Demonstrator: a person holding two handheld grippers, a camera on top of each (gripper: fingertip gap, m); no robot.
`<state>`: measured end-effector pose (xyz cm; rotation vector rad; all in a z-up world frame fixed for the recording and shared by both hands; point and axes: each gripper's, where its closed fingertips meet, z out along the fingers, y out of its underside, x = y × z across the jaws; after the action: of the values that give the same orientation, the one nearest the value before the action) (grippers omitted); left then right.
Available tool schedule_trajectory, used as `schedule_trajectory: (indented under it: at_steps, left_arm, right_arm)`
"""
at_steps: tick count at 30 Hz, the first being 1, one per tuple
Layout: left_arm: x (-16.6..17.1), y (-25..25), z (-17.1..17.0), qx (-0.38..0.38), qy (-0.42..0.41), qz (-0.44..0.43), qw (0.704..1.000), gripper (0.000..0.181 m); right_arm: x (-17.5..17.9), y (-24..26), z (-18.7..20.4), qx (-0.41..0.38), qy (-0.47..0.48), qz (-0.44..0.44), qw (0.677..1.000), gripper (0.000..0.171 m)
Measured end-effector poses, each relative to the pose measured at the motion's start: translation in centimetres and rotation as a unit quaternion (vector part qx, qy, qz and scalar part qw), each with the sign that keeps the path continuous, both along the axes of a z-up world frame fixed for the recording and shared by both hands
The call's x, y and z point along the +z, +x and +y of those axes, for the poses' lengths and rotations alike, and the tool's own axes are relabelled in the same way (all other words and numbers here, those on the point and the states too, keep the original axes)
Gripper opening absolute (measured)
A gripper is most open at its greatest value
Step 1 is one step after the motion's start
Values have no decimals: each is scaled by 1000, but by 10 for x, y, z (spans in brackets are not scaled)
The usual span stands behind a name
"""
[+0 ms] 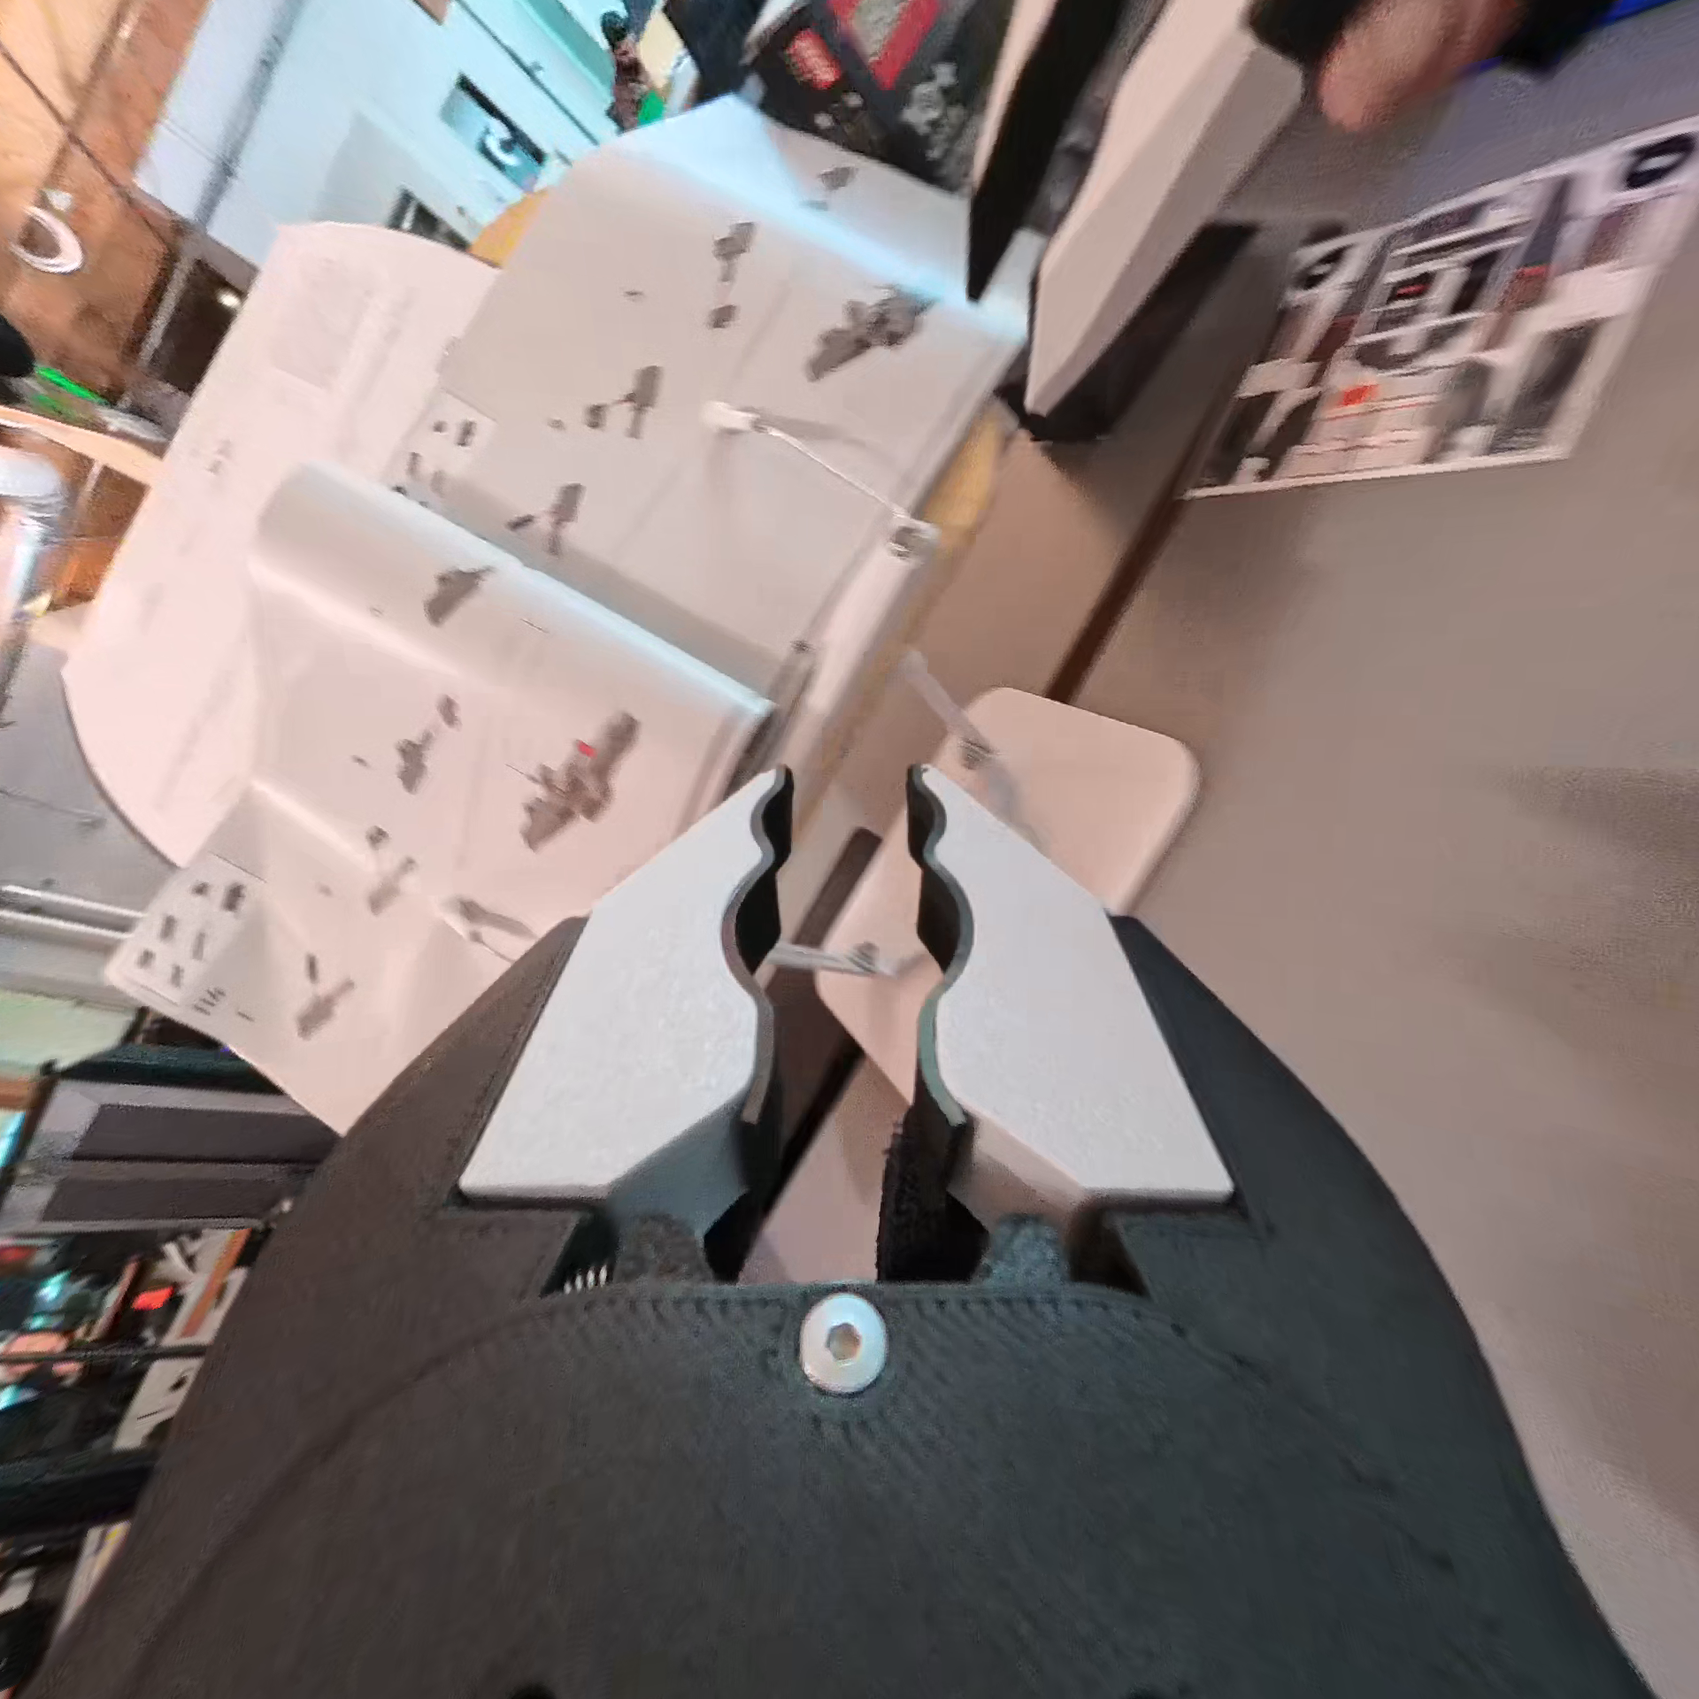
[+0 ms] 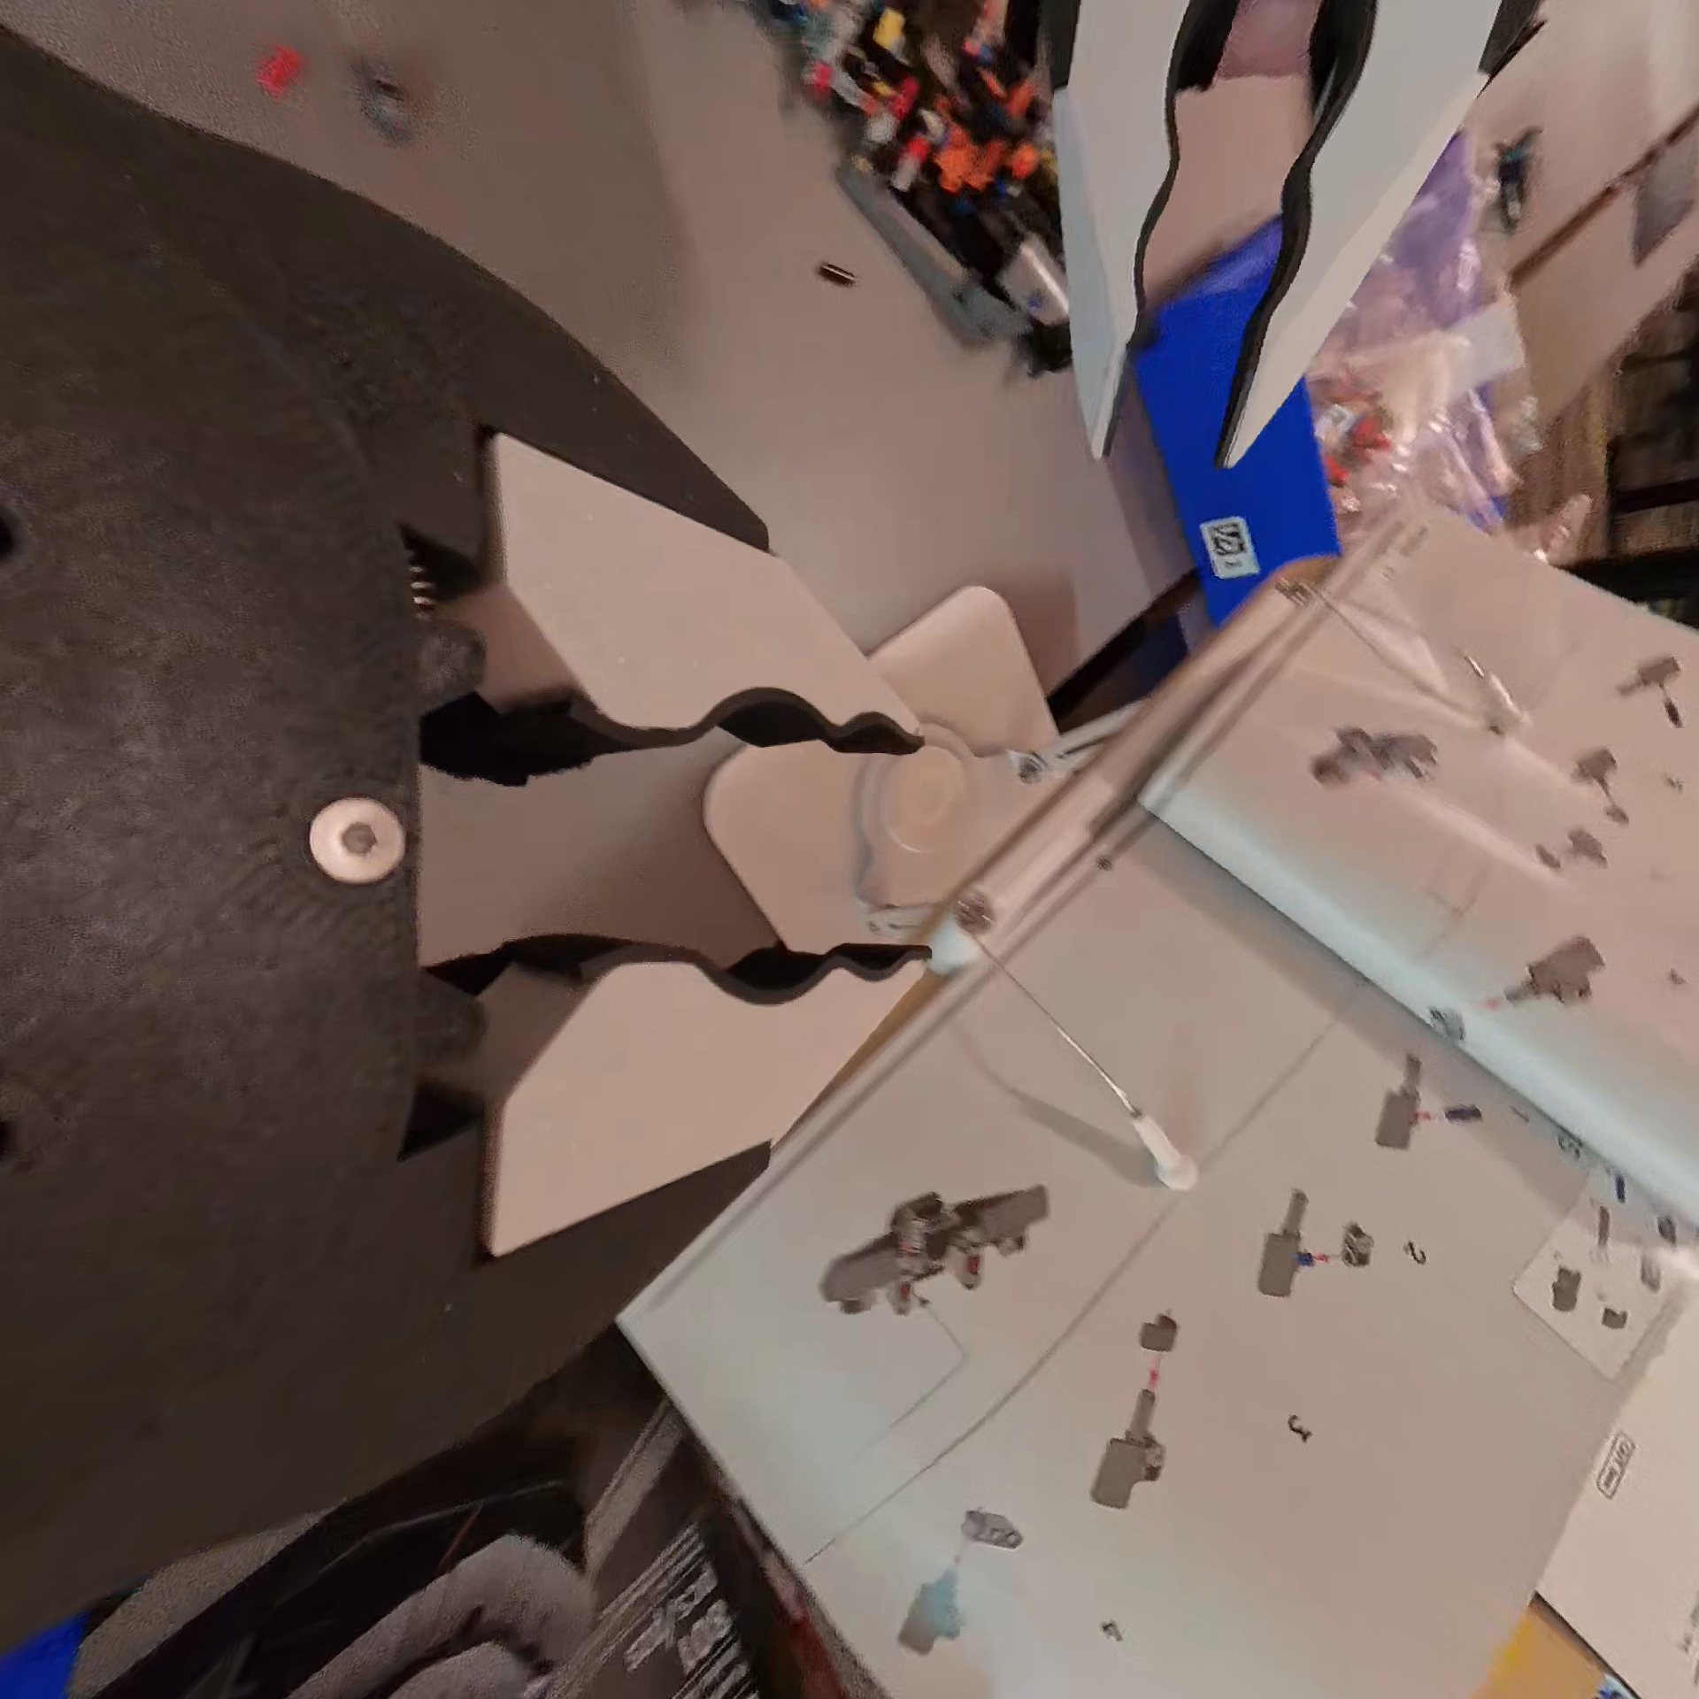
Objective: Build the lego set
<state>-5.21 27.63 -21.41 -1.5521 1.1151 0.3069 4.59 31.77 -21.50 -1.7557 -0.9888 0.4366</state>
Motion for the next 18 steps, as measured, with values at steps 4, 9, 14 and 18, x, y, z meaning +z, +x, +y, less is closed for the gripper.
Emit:
schedule_trajectory:
  at_steps: [4, 9, 14, 18]
  left_arm:
    - [18, 6, 64, -9, 12, -3, 1000, 21]
    - [8, -3, 113, 20, 29, 45, 998, 19]
    - [2, -1, 113, 23, 33, 8, 999, 17]
    - [-3, 2, 108, 30, 31, 21, 999, 17]
  right_arm:
    - [-1, -14, 56, -38, 5, -5, 999, 39]
    - [-9, -13, 89, -66, 30, -55, 996, 38]
    - [-4, -21, 90, -67, 23, -15, 997, 27]
    - [-2, -32, 91, -71, 14, -13, 997, 22]
